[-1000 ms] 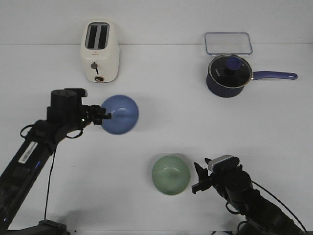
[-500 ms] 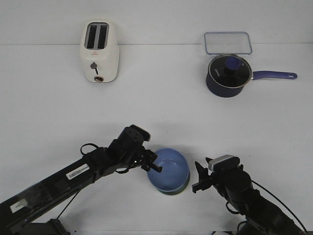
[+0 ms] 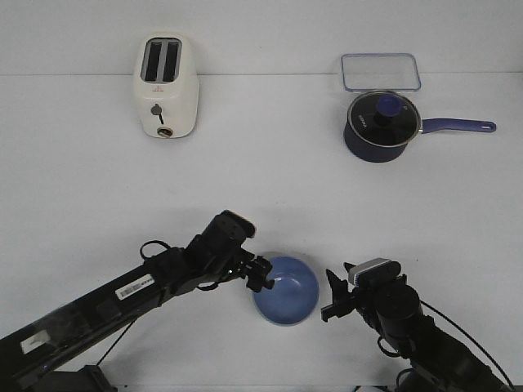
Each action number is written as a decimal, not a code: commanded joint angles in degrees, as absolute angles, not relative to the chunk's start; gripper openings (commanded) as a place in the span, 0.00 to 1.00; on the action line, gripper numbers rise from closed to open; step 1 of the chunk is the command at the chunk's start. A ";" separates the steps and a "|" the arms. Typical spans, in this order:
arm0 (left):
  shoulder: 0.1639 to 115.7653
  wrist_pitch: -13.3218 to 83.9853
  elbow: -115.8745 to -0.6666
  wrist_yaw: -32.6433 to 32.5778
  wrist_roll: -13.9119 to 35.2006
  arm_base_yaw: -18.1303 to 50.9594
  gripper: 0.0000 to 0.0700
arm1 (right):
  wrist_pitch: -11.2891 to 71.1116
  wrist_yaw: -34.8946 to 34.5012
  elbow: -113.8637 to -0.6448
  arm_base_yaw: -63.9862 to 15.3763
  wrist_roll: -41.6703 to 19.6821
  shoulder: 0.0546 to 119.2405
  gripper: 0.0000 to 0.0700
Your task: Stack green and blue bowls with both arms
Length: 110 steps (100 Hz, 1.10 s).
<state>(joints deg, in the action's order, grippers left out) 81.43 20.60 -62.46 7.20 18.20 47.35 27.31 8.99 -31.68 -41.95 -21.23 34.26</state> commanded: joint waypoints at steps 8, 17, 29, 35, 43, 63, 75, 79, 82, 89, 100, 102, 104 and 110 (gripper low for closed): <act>73.87 22.72 -63.35 5.13 14.92 45.47 0.52 | 26.65 9.52 -32.25 -42.41 -19.18 33.21 0.40; 67.42 26.24 -62.98 -0.38 13.28 43.97 0.52 | 26.68 9.54 -32.25 -42.41 -17.30 30.98 0.40; 57.67 25.65 -57.98 -5.93 13.37 42.94 0.51 | 27.09 9.52 -32.18 -42.41 -15.49 26.76 0.40; 52.62 23.33 -53.21 -7.66 14.74 42.78 0.50 | 27.16 9.50 -32.12 -42.41 -14.76 25.02 0.40; 46.78 20.34 -46.52 -9.06 15.99 42.76 0.31 | 27.11 9.50 -32.08 -42.41 -14.70 23.84 0.39; 40.69 16.84 -38.72 -9.28 16.43 42.74 0.01 | 26.96 9.45 -32.08 -42.41 -13.82 24.53 0.02; 40.60 16.60 -38.74 -9.21 16.21 42.76 0.02 | 26.98 9.04 -32.08 -42.41 -15.14 24.91 0.02; 40.42 16.60 -38.74 -9.21 15.73 42.76 0.02 | 27.11 8.60 -32.08 -42.41 -16.05 24.82 0.02; 40.36 16.53 -38.74 -9.19 15.70 42.76 0.02 | 27.00 8.67 -32.10 -42.41 -16.03 24.73 0.02; 40.32 16.19 -38.74 -9.21 15.70 42.76 0.02 | 26.98 8.80 -32.23 -42.41 -16.03 24.32 0.02; 40.12 16.19 -38.74 -9.21 15.70 42.76 0.02 | 26.55 9.06 -32.23 -42.41 -16.03 24.23 0.02; 40.05 16.19 -38.74 -9.21 15.70 42.76 0.02 | 26.57 9.06 -32.23 -42.41 -16.03 24.18 0.02; 40.03 16.19 -38.74 -9.21 15.73 42.76 0.02 | 26.59 9.06 -32.23 -42.41 -16.03 24.14 0.02; 39.97 16.19 -38.74 -9.21 15.70 42.76 0.02 | 26.59 9.04 -32.23 -42.41 -16.03 24.08 0.02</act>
<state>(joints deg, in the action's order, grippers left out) 39.99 16.88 -37.98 -8.95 16.01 42.39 27.40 8.99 -31.68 -41.95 -15.40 24.14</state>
